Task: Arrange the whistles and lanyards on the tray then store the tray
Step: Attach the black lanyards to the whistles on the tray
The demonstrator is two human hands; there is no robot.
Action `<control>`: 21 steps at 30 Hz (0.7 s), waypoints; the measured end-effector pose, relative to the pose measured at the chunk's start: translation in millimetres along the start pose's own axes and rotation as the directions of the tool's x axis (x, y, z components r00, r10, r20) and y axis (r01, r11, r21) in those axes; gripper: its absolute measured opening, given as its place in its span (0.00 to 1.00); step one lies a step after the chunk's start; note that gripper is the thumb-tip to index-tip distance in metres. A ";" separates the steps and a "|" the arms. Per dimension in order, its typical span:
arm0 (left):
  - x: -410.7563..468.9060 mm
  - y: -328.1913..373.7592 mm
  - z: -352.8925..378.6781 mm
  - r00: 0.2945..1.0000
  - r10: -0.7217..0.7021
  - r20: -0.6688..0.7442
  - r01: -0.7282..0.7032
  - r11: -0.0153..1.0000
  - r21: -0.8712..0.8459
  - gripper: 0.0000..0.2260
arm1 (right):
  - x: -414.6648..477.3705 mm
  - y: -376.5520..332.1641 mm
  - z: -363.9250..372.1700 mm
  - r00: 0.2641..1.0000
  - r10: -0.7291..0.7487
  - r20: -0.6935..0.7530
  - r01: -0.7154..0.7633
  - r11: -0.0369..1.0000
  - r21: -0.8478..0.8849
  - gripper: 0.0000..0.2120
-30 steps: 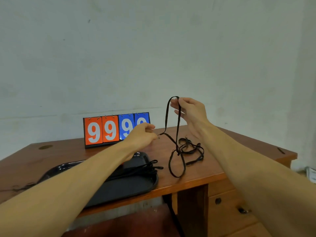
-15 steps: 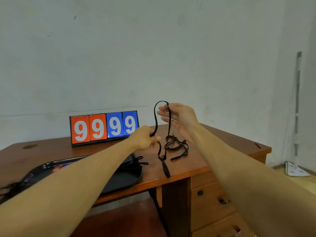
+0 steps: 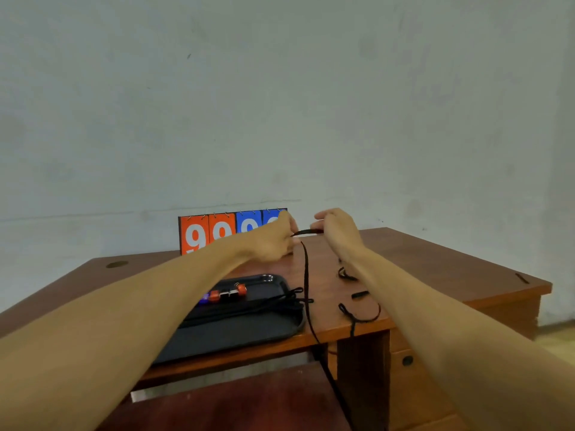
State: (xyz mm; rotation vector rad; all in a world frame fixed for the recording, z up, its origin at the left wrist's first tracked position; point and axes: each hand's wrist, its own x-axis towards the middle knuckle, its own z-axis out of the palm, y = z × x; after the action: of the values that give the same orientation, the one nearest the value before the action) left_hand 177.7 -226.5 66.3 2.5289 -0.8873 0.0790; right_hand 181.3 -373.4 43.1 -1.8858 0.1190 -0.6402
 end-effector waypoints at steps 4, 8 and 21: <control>-18.4 -22.2 -15.8 0.998 -0.018 -0.061 0.016 0.999 -0.036 0.06 | -23.8 -17.8 23.9 0.963 0.055 0.265 -0.088 0.990 0.114 0.17; -37.7 -52.7 -30.8 0.981 -0.036 -0.190 0.039 0.999 0.010 0.03 | -40.7 -13.2 50.4 0.832 0.153 0.533 -0.243 0.964 0.103 0.29; -117.4 -152.3 -38.7 0.912 -0.061 -0.406 0.083 0.996 0.036 0.01 | -55.3 9.3 130.0 0.833 -0.009 0.553 0.066 0.994 -0.083 0.20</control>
State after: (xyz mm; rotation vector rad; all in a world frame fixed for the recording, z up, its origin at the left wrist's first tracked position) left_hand 180.6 -36.8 16.5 2.4558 -0.6294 0.5877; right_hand 199.0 -248.1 -20.4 -2.1018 -0.2687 -0.0895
